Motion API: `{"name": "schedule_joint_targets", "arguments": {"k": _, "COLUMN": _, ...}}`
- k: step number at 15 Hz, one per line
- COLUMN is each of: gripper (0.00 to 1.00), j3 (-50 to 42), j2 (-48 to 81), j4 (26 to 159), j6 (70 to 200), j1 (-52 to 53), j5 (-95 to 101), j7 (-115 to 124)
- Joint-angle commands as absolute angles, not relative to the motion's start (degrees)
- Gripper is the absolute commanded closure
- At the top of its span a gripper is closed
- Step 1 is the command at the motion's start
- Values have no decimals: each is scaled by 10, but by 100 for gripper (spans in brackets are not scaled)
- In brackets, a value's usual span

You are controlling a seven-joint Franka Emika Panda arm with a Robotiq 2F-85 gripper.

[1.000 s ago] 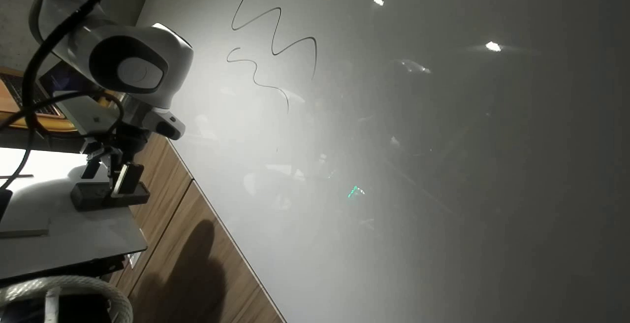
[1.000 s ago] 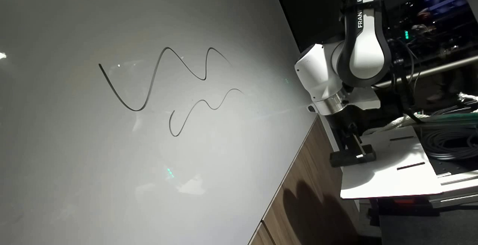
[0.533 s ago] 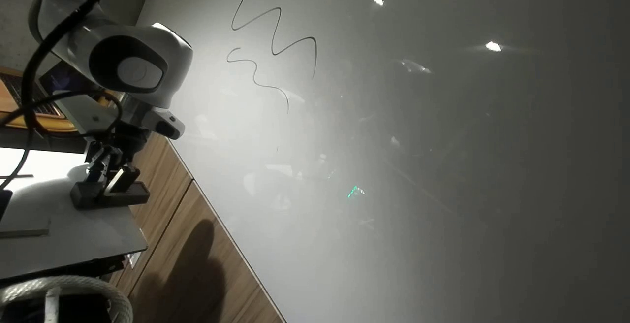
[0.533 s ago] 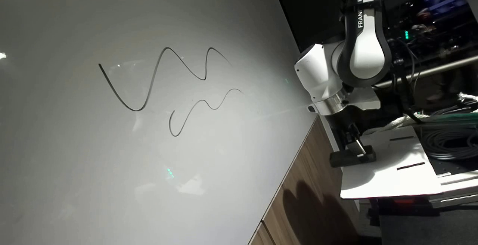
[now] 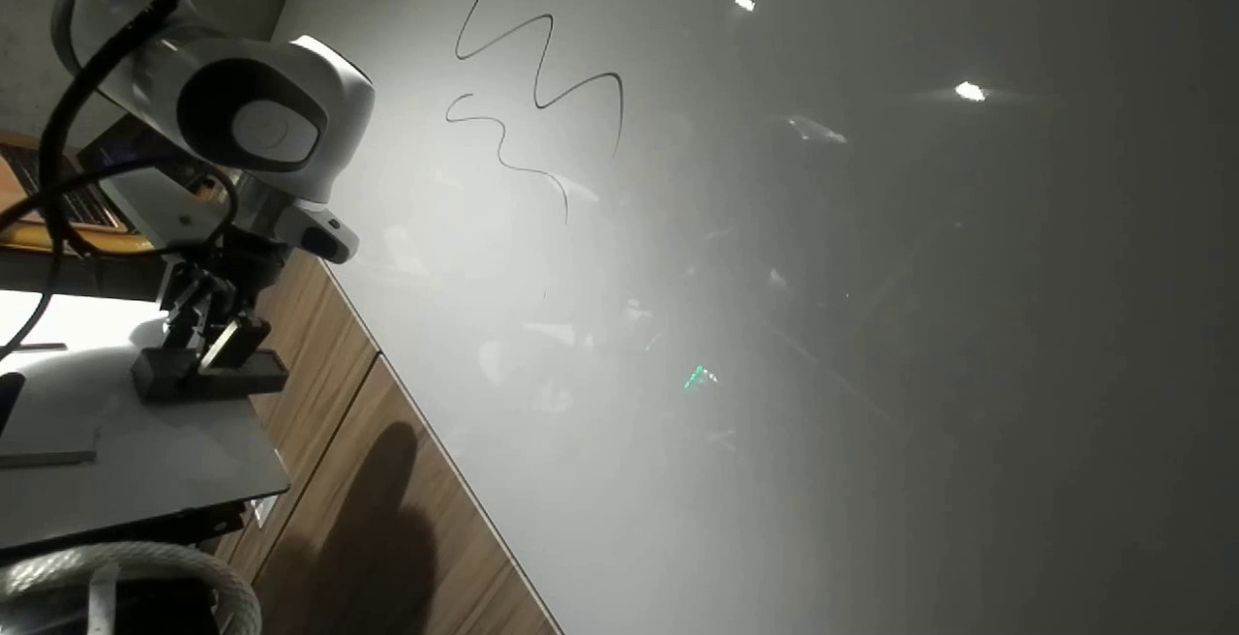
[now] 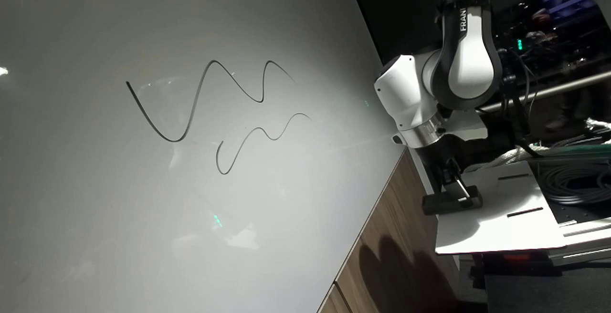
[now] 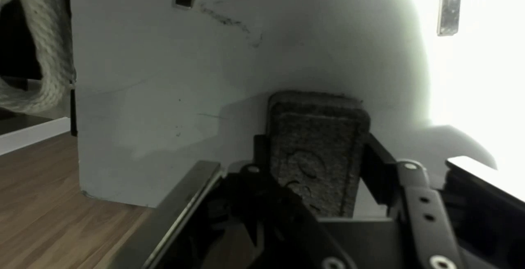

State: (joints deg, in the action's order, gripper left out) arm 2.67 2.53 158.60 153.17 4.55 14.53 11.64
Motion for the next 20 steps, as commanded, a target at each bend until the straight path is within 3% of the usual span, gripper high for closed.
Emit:
{"name": "schedule_joint_targets", "arguments": {"k": 1, "gripper": 69, "j3": 39, "j2": 0, "j4": 1585, "j6": 1495, "j1": 58, "j5": 145, "j7": 134}}
{"name": "schedule_joint_targets", "arguments": {"k": 13, "gripper": 69, "j3": 44, "j2": -1, "j4": 1585, "j6": 1480, "j1": 59, "j5": 147, "j7": 133}}
{"name": "schedule_joint_targets", "arguments": {"k": 14, "gripper": 46, "j3": 44, "j2": -1, "j4": 1585, "j6": 1480, "j1": 58, "j5": 147, "j7": 133}}
{"name": "schedule_joint_targets", "arguments": {"k": 17, "gripper": 13, "j3": 43, "j2": -1, "j4": 1585, "j6": 1480, "j1": 57, "j5": 147, "j7": 131}}
{"name": "schedule_joint_targets", "arguments": {"k": 19, "gripper": 1, "j3": 42, "j2": 0, "j4": 1585, "j6": 1480, "j1": 55, "j5": 148, "j7": 131}}
{"name": "schedule_joint_targets", "arguments": {"k": 20, "gripper": 0, "j3": 42, "j2": -1, "j4": 1585, "j6": 1480, "j1": 55, "j5": 148, "j7": 131}}
